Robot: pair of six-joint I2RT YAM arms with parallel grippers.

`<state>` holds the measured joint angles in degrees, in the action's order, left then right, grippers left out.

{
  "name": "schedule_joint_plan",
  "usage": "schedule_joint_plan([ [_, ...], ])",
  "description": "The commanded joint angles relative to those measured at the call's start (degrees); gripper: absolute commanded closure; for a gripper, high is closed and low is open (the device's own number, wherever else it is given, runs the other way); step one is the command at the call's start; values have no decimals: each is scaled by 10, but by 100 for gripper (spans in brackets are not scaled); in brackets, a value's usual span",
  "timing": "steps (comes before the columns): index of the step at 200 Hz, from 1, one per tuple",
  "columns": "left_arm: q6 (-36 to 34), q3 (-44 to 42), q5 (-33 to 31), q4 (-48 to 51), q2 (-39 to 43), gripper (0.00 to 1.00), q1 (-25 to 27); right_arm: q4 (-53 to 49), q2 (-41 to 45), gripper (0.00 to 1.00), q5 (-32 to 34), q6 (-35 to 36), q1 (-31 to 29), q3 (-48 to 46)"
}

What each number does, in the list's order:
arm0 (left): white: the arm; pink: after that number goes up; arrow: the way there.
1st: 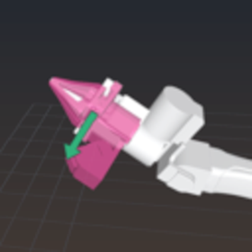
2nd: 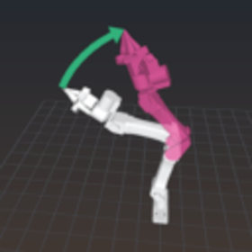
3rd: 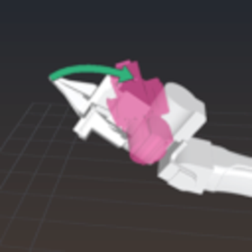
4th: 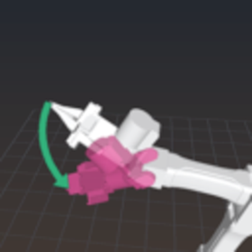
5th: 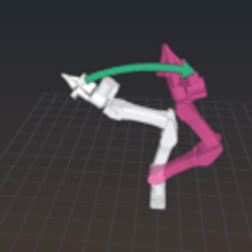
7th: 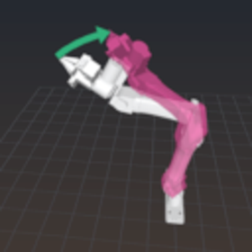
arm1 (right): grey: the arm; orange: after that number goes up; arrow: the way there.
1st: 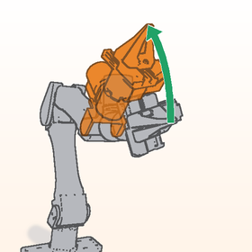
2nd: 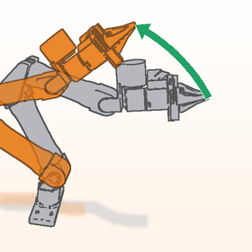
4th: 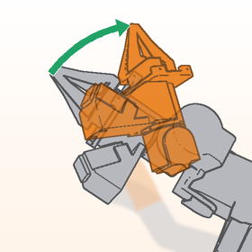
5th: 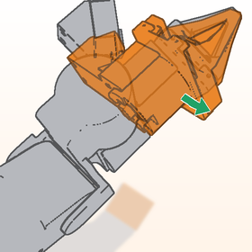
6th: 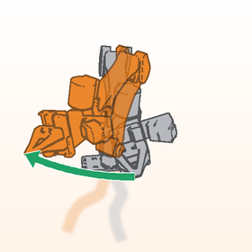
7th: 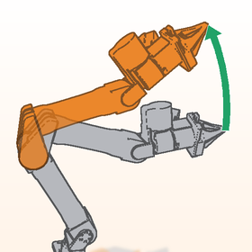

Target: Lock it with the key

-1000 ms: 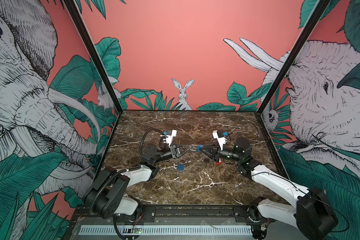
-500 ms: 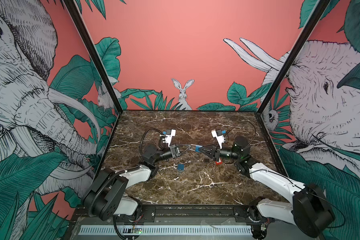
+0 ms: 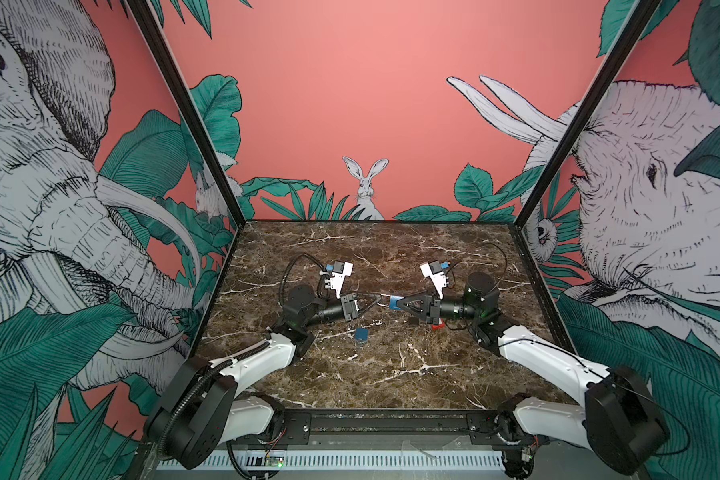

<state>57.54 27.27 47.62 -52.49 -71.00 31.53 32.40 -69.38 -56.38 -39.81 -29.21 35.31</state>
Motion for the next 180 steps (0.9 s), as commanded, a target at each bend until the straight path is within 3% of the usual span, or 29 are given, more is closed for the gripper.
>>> schedule_joint_plan([
  [1,-20,7,20,7,12,86,9,57,-3,100,-7,-24,3,14],
  [40,-30,8,18,18,18,100,12,98,-21,100,-19,-56,3,18],
  [180,-47,13,11,20,16,100,32,149,-44,100,-23,-90,2,16],
])
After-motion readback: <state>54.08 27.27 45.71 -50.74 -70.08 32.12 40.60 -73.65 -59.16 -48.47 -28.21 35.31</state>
